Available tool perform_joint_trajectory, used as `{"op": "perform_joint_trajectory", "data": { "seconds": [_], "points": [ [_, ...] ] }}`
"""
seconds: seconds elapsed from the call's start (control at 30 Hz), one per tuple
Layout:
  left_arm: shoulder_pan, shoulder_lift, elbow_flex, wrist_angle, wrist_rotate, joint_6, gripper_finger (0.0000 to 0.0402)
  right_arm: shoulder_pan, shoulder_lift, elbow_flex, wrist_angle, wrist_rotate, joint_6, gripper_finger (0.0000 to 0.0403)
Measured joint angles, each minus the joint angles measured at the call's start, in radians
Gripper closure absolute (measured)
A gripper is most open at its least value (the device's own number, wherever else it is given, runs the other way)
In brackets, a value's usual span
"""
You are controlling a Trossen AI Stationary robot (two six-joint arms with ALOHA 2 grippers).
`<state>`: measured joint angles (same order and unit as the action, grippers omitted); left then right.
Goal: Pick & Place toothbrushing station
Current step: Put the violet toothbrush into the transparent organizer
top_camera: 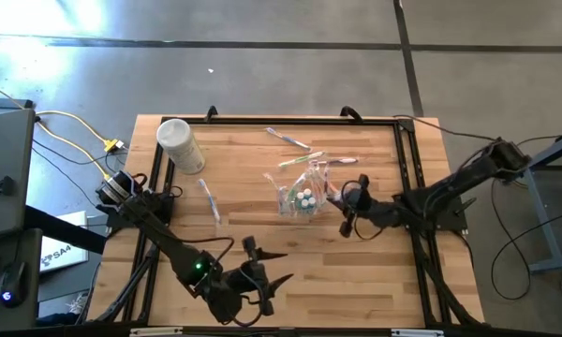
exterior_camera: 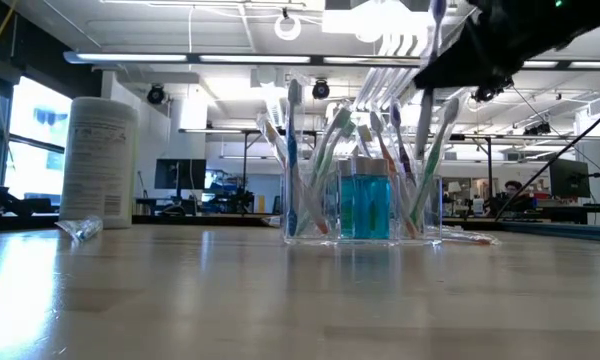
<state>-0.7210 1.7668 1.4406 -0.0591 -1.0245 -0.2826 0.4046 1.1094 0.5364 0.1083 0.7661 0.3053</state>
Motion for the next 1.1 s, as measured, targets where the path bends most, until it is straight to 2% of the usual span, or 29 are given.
{"op": "perform_joint_trajectory", "data": {
  "seconds": [0.1, 0.37, 0.73, 0.9, 1.1],
  "points": [
    [0.000, 0.000, 0.000, -0.022, 0.000, -0.031, 0.0174, -0.050, 0.010, -0.054, 0.117, -0.015, -0.042, 0.0390],
    [0.000, 0.000, 0.000, -0.030, 0.001, -0.038, 0.0174, -0.136, 0.041, -0.111, 0.153, -0.077, 0.032, 0.0390],
    [0.001, 0.001, 0.000, -0.034, -0.001, -0.041, 0.0174, -0.195, 0.255, -0.110, 0.347, -0.172, 0.064, 0.0390],
    [0.001, 0.001, 0.000, -0.051, 0.000, -0.042, 0.0174, -0.216, 0.319, -0.111, 0.370, -0.179, 0.130, 0.0390],
    [0.001, 0.002, 0.000, -0.056, -0.001, -0.042, 0.0174, -0.231, 0.335, -0.109, 0.372, -0.191, 0.193, 0.0378]
  ]
}}
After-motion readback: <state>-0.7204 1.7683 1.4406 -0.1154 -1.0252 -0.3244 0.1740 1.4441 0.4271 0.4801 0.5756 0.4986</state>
